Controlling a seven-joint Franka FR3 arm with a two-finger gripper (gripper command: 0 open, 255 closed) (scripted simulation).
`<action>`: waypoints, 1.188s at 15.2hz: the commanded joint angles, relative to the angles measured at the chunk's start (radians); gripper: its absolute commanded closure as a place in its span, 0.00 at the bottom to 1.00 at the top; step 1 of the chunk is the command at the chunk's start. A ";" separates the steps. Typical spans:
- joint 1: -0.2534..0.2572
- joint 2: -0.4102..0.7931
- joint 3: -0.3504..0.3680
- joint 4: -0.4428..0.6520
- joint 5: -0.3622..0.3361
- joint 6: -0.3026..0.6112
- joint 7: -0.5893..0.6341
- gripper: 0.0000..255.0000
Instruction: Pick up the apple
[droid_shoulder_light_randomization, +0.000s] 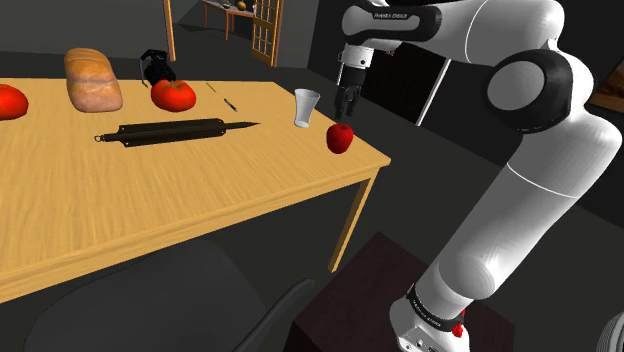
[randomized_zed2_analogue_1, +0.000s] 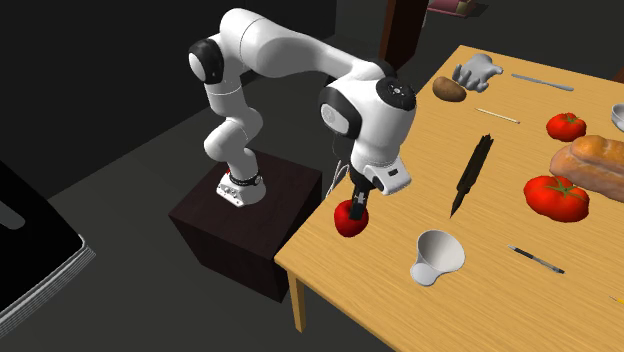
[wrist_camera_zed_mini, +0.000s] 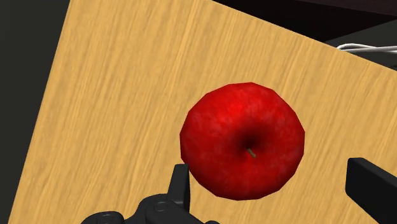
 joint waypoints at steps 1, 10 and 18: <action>0.000 -0.001 0.000 -0.029 0.000 0.029 -0.002 0.00; 0.000 -0.001 0.000 -0.038 0.000 0.037 -0.001 1.00; -0.001 0.003 -0.001 0.021 0.000 -0.018 -0.001 1.00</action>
